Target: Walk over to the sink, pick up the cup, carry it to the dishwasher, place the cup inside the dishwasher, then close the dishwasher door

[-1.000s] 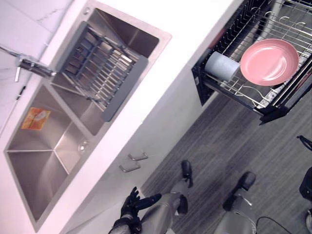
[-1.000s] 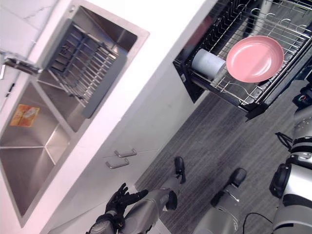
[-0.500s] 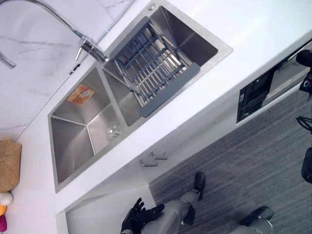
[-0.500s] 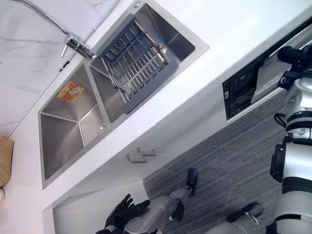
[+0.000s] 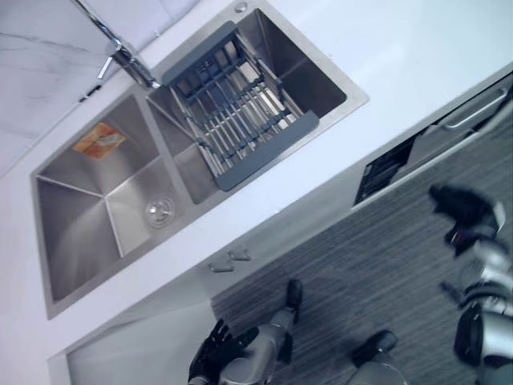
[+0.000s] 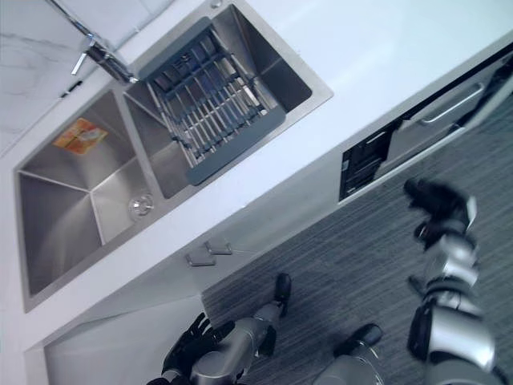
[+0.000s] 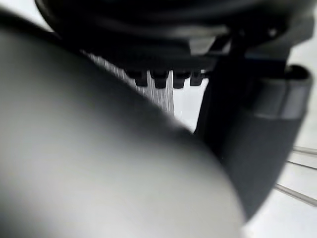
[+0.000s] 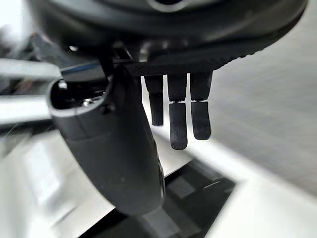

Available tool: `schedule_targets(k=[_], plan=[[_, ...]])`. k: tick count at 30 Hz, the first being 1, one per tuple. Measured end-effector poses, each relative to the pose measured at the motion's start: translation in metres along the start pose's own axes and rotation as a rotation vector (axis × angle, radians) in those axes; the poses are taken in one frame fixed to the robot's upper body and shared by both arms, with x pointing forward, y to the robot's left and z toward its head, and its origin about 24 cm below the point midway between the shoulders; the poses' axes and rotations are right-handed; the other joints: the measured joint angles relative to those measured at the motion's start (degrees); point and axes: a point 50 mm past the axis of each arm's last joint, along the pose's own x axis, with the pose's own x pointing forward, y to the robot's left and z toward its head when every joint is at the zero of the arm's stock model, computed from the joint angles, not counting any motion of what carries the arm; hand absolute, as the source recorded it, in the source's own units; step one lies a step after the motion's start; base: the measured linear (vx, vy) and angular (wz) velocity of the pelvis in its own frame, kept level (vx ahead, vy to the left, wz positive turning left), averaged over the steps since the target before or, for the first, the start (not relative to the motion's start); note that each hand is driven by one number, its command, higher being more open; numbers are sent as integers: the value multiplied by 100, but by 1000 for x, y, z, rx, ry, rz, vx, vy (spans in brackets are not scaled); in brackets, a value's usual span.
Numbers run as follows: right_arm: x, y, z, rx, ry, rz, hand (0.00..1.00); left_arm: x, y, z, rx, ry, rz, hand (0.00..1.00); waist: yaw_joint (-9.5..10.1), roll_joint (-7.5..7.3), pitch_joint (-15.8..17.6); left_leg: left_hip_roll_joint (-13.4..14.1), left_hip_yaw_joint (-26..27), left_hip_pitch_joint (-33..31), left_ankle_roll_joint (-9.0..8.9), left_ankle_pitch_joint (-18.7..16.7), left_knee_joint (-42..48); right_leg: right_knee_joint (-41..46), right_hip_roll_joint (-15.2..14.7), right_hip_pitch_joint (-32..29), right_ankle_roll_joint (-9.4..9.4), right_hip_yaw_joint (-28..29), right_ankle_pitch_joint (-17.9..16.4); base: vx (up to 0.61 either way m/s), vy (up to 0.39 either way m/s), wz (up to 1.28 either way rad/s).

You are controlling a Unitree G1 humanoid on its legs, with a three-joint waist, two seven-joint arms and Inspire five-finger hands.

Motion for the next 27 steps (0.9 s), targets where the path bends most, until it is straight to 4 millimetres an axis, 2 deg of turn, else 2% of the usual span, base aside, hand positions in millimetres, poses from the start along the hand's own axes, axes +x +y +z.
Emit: schedule_targets(k=[1,2,3,4,5,6,7,8,9,10,11,12,13,14,15,16,17,18,19,21,22,24,26,27], plan=[[-9,-8,-21,33,47,-19,100,-1,5,0,-12,-2,22,100,-26,-69,-19,0,26,36,-28,-23,-1,-26,4,39,3,15,5,44,-59,-16],[-34,-28,-68,117,158,-68,100,-4,17,-2,-43,-1,82,100,-62,-244,-80,0,99,180,-63,-117,-3,-26,-4,139,-21,100,22,64,-53,-21],[-51,-40,-92,170,215,-105,100,-6,23,-6,-62,8,117,100,-68,-339,-128,14,146,294,-31,-178,-9,11,-5,202,-63,191,50,59,-30,-25],[-63,-47,-107,195,250,-132,100,-8,28,-8,-74,16,143,100,-70,-409,-190,29,177,362,-19,-240,-34,78,-15,217,-90,267,69,61,-13,-27],[-86,-59,-131,234,313,-189,100,-12,36,-14,-95,39,192,100,-74,-515,-329,78,230,498,36,-339,-38,245,-20,239,-196,419,140,76,4,-24],[-108,-71,-151,250,379,-242,100,-16,42,-19,-111,54,232,100,-81,-612,-502,170,274,624,116,-439,-39,423,21,238,-405,568,280,87,10,-17],[-120,-77,-160,258,411,-269,100,-17,44,-21,-112,63,248,100,-82,-635,-617,235,311,671,131,-476,-39,509,56,237,-528,625,364,111,18,0],[-142,-86,-176,280,475,-321,100,-21,49,-24,-105,76,275,100,-81,-686,-862,346,364,767,131,-528,-38,668,141,233,-789,832,547,134,27,13],[-162,-91,-191,314,532,-365,100,-22,53,-23,-79,81,295,100,-72,-795,-1017,413,285,888,139,-560,-36,929,230,171,-954,1181,731,163,27,23],[-172,-92,-198,329,560,-383,100,-22,54,-23,-69,85,303,100,-79,-828,-1095,462,170,943,137,-558,-33,1044,279,95,-902,1388,672,143,-4,50],[-190,-89,-212,354,620,-400,100,-20,59,-17,-41,81,318,100,-155,-915,-1254,609,-67,928,140,-557,-8,851,659,60,-706,1834,139,122,-108,73],[-200,-82,-221,351,667,-382,100,-17,59,-10,-18,71,329,100,-199,-999,-1310,705,-249,925,134,-534,-8,370,1114,76,-635,2156,-208,70,-112,73],[-203,-78,-224,343,685,-368,100,-15,59,-8,-16,67,334,100,-195,-1035,-1329,733,-302,929,131,-535,-8,123,1288,67,-607,2244,-267,54,-170,52],[-203,-74,-225,319,701,-342,100,-11,57,-4,-17,65,340,100,-160,-1132,-1379,707,-338,931,91,-579,-7,-319,1475,32,-605,2359,-257,19,-107,27],[-202,-71,-226,305,705,-328,100,-11,58,-2,-17,62,346,100,-124,-1233,-1417,654,-253,922,64,-640,-3,-518,1487,31,-556,2385,-163,23,-155,33],[-202,-65,-227,290,715,-309,100,-11,64,3,-31,44,377,100,-66,-1491,-1487,585,382,912,93,-826,144,-459,1272,57,-334,2360,309,53,-143,56],[-192,-64,-222,265,692,-298,100,-5,55,3,-55,49,377,100,-64,-1277,-1520,724,451,912,61,-858,209,-141,1310,48,-221,2554,264,54,-118,71],[-188,-63,-219,259,682,-293,100,-3,52,1,-62,52,369,100,-84,-1205,-1521,769,378,913,47,-868,202,26,1348,-4,-182,2654,298,119,-30,162],[-182,-64,-212,232,639,-273,100,3,39,0,-93,54,339,100,-116,-1091,-1588,915,702,724,20,-1045,1081,615,1303,-5,-199,3043,341,107,31,145],[-177,-64,-207,191,620,-242,100,1,37,-6,-139,70,350,100,-69,-988,-1661,1055,846,793,-37,-1341,1282,977,1348,27,-231,3087,304,81,6,107],[-175,-53,-209,133,635,-163,100,-7,46,-13,-167,79,399,100,-36,-1058,-1857,1008,666,963,-67,-1263,1000,1022,1360,69,-458,3138,122,8,-21,62],[-177,-44,-213,90,662,-104,100,-12,55,-14,-173,73,431,100,-31,-1228,-2001,936,578,972,-110,-1190,817,645,1375,265,-502,3148,111,13,-59,43],[-176,-33,-215,27,686,-36,100,-17,60,-18,-206,78,487,100,-1,-1320,-2133,936,638,1131,-163,-1023,300,78,1442,528,-508,3029,106,54,-128,26],[-176,-32,-217,5,698,-24,100,-21,62,-23,-221,87,510,100,-1,-1311,-2202,945,705,1182,-185,-989,151,-19,1449,569,-507,2987,106,42,-86,16]])
